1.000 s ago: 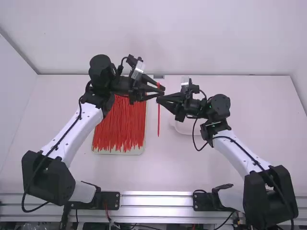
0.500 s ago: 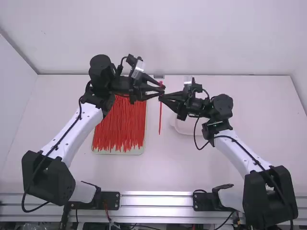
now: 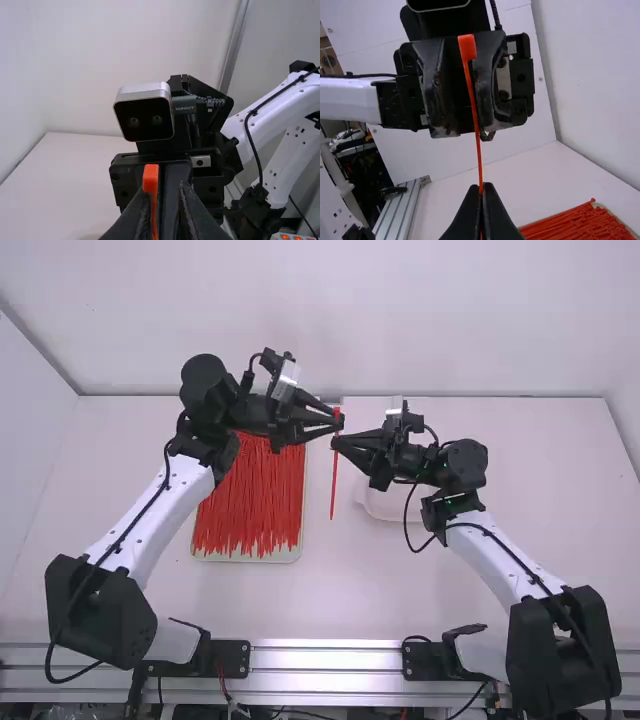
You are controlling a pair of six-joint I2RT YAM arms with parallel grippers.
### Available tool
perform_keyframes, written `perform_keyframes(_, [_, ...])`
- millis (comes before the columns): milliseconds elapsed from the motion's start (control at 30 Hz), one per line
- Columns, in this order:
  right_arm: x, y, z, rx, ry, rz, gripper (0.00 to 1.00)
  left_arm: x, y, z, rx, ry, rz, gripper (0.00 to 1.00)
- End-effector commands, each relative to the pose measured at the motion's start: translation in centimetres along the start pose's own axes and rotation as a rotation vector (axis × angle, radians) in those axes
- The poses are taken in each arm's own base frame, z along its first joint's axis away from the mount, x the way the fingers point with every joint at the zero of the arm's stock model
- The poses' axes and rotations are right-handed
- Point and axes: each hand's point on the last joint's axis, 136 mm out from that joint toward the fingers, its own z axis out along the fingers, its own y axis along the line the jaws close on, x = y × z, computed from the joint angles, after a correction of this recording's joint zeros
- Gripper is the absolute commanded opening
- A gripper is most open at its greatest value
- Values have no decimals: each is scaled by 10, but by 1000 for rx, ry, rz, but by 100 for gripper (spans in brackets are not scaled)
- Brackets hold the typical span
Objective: Fasten the cable tie
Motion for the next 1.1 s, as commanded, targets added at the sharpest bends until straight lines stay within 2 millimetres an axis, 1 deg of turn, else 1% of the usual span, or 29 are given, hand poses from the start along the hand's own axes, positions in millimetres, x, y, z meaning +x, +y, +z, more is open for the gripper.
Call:
perform_keyframes(0, [-14, 2, 2, -8, -16, -35, 0, -13, -4, 0, 6, -6, 24, 14])
perform_keyframes(167, [-14, 2, 2, -8, -16, -35, 0, -11, -4, 0, 5, -4, 11, 12])
perform_keyframes(233, [-14, 2, 2, -9, -16, -36, 0, -11, -4, 0, 5, -4, 13, 10])
perform_keyframes(300, [-14, 2, 2, -9, -16, -36, 0, -12, -4, 0, 4, -5, 13, 3])
perform_keyframes(500, [-14, 1, 0, -5, -14, -36, 0, -14, 7, -10, -49, -17, -67, 2])
perform_keyframes(533, [-14, 2, 0, -10, -11, -36, 4, -14, 8, -12, -55, -17, -82, 2])
perform_keyframes(567, [-13, 3, 0, -19, -6, -36, 23, -15, 11, -16, -68, -20, -99, 2])
perform_keyframes(633, [-12, 3, 0, -20, -5, -34, 46, -16, 17, -21, -97, -29, -129, 2])
perform_keyframes(667, [-12, 2, 0, -16, -3, -28, 85, -17, 21, -26, -121, -37, -160, 2])
perform_keyframes(700, [-12, 2, 0, -17, -2, -28, 99, -19, 23, -30, -132, -41, -172, 2])
perform_keyframes(833, [-8, 7, 0, -42, 15, -29, 99, -26, 30, -43, -168, -57, -229, 2])
perform_keyframes(900, [-8, 7, 0, -44, 15, -40, 99, -30, 40, -51, -213, -78, -278, 2])
perform_keyframes(933, [-9, 6, 0, -39, 12, -50, 99, -31, 42, -53, -220, -82, -288, 2])
perform_keyframes(1033, [-9, 6, 0, -39, 11, -139, 99, -32, 58, -63, -257, -98, -372, 2])
perform_keyframes(1067, [-9, 6, 0, -42, 12, -151, 99, -33, 61, -64, -261, -99, -386, 2])
